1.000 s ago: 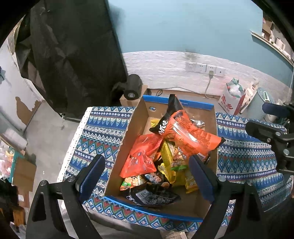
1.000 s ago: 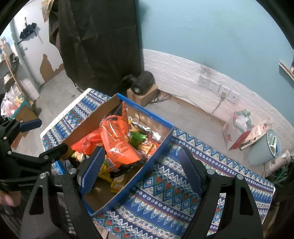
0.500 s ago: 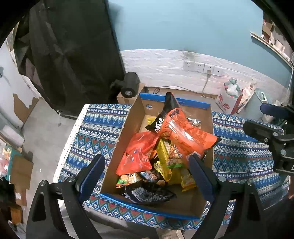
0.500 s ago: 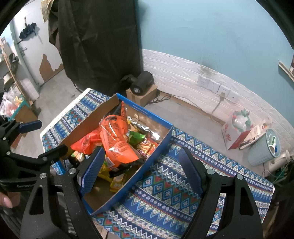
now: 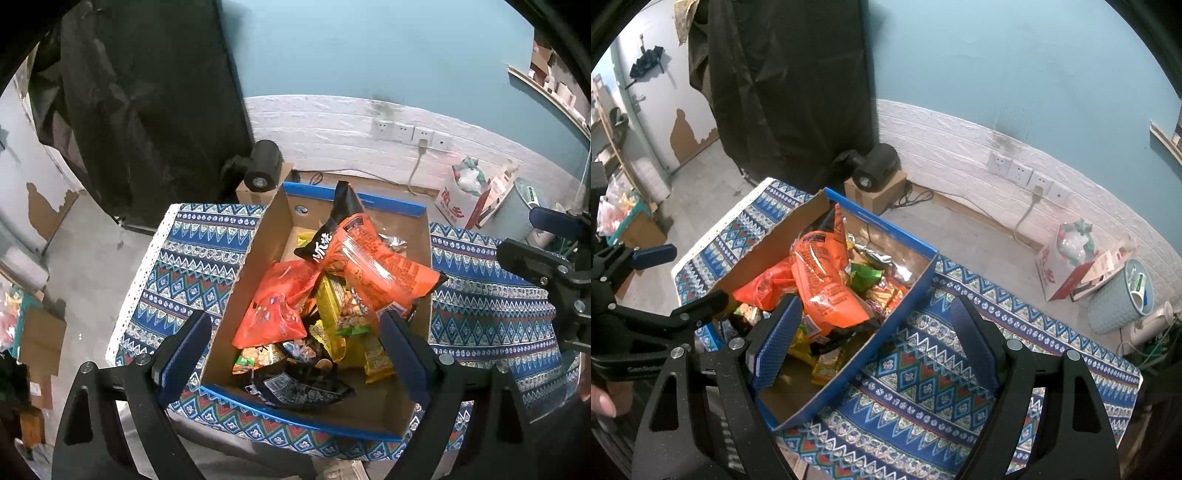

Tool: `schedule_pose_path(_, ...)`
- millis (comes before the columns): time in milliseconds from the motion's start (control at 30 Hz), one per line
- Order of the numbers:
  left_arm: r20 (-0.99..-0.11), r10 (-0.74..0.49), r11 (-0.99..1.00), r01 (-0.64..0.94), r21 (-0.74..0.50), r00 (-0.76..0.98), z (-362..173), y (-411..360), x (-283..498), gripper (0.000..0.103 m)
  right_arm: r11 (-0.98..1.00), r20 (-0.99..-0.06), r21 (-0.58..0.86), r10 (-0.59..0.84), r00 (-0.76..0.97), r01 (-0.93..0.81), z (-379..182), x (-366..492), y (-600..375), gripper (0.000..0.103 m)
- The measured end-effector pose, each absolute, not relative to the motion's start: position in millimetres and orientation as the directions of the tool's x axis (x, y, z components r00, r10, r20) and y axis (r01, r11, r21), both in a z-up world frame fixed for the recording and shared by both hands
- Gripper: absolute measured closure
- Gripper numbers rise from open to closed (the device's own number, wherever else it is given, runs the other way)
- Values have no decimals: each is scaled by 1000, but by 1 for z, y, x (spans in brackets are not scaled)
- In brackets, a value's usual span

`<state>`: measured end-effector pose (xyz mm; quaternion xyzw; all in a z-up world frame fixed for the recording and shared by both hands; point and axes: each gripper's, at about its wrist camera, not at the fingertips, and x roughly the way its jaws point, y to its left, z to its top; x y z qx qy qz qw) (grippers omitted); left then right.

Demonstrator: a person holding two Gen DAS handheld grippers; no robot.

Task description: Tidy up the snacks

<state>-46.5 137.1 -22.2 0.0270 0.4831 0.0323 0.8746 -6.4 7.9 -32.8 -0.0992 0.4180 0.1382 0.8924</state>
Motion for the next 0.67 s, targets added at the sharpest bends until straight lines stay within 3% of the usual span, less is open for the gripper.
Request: schedule_pose_path(667,-856,73,997,-12,78,512,-28,135,-46,10,943,-774,-59,164,611,-328,-32,-8,6,21)
